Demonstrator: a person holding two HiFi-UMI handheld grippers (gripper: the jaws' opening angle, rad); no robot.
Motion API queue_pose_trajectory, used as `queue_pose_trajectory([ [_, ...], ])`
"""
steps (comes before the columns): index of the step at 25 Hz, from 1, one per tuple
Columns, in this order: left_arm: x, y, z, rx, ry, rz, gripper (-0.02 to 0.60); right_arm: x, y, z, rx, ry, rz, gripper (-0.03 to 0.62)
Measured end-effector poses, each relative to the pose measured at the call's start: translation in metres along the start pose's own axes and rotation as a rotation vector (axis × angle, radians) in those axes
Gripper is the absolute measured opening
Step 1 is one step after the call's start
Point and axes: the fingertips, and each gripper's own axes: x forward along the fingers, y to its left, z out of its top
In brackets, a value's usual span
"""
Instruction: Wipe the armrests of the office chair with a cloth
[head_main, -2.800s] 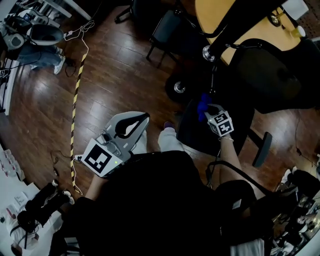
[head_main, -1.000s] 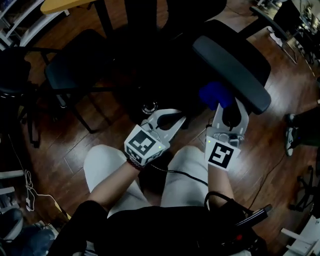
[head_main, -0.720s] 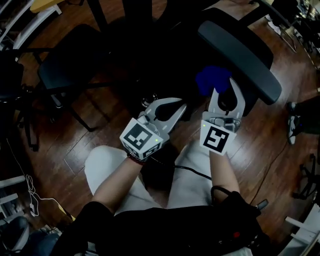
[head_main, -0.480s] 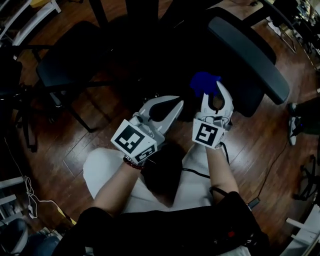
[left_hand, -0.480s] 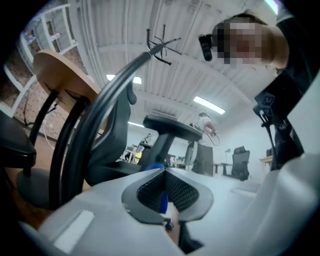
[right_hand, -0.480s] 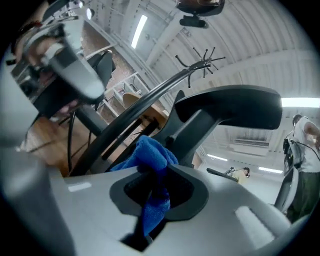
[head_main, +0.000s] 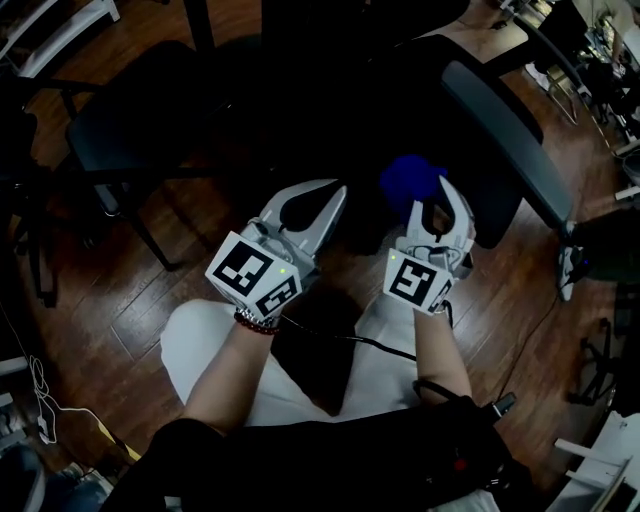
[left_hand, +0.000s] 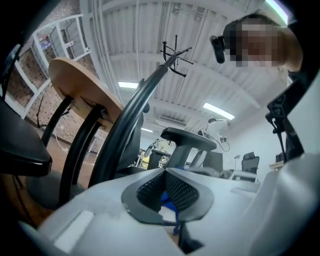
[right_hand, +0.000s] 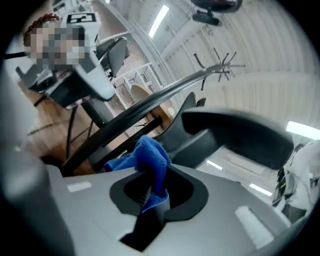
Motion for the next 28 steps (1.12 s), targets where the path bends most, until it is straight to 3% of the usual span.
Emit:
queue_pose_trajectory([
  [3, -0.003, 0.015, 0.004, 0.016, 0.006, 0.002, 0.006, -0.007, -0.020, 0.014, -0.113, 0.056, -0.024, 0.054],
  [9, -0.017, 0.043, 0.022, -0.042, -0.061, 0.061, 0.006, -0.017, -0.076, 0.062, -0.235, -0.013, -0.244, 0.054],
  [13, -0.016, 0.038, 0.020, -0.015, -0.042, 0.044, 0.006, 0.000, -0.073, 0.066, -0.302, 0.022, -0.275, 0.052],
  [17, -0.019, 0.038, 0.025, -0.027, -0.058, 0.037, 0.006, 0.021, -0.041, 0.056, -0.362, 0.110, -0.130, 0.052],
  [19, -0.019, 0.037, 0.028, 0.006, -0.056, 0.027, 0.006, 0.034, -0.021, 0.049, -0.384, 0.151, -0.052, 0.054],
  [23, -0.016, 0.025, 0.026, 0.109, -0.020, -0.025, 0.005, 0.041, 0.010, 0.036, -0.430, 0.160, -0.043, 0.054],
  [28, -0.020, 0.036, 0.024, 0.064, -0.034, -0.009, 0.006, 0.050, 0.106, -0.027, -0.483, 0.198, 0.159, 0.054],
])
